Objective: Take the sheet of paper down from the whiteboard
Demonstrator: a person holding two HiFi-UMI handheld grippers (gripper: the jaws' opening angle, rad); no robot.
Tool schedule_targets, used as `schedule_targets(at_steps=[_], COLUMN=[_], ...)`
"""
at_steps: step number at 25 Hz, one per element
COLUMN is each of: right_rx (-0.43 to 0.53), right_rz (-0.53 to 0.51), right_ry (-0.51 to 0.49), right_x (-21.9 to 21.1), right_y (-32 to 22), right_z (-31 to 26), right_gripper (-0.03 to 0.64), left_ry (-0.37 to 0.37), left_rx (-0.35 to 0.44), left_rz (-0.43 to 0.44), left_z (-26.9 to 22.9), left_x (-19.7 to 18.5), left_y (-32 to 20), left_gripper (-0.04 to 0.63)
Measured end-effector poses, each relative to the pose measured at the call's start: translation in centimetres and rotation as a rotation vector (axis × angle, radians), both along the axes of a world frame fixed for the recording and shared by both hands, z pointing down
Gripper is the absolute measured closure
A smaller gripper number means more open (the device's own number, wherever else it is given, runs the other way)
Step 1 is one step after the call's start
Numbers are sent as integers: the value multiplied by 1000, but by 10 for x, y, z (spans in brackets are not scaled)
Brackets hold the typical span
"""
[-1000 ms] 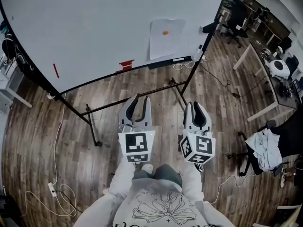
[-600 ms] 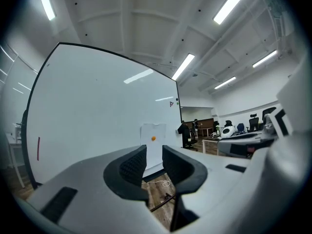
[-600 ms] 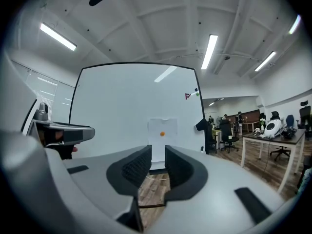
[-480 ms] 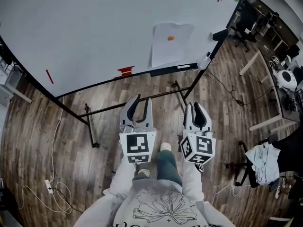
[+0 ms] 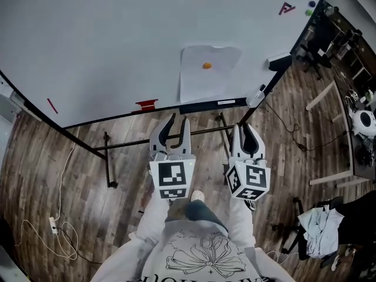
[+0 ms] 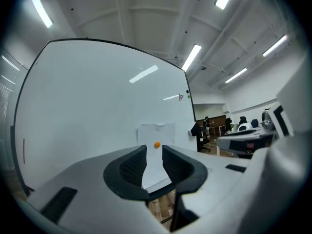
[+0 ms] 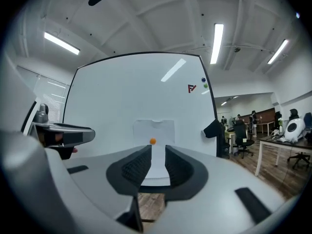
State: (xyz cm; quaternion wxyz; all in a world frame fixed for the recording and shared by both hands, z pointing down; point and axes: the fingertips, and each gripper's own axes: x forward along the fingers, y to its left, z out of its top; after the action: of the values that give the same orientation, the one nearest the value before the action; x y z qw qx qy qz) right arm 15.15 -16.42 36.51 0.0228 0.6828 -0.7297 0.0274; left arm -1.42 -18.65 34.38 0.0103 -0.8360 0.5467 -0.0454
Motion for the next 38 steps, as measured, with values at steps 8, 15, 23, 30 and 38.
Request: schedule_targets(at_steps=[8, 15, 23, 30, 38], right_rx=[10, -3, -12, -9, -6], right_rz=[-70, -99, -95, -105, -133], right_ry=[-7, -22, -16, 5, 5], right_x=[56, 73, 77, 75, 71], right_y=[-76, -117, -160, -202, -238], right_z=[-3, 5, 12, 8, 5], right_gripper=[543, 541, 538, 521, 509], left_ry=[-19, -53, -67, -129, -181], left_rx=[12, -17, -35, -56, -84], left_rz=[-72, -87, -92, -92, -127], left_z=[-5, 7, 15, 29, 43], left_x=[52, 78, 88, 103, 112], left_y=[-62, -98, -144, -186, -219], left_gripper=[512, 502, 482, 448, 436])
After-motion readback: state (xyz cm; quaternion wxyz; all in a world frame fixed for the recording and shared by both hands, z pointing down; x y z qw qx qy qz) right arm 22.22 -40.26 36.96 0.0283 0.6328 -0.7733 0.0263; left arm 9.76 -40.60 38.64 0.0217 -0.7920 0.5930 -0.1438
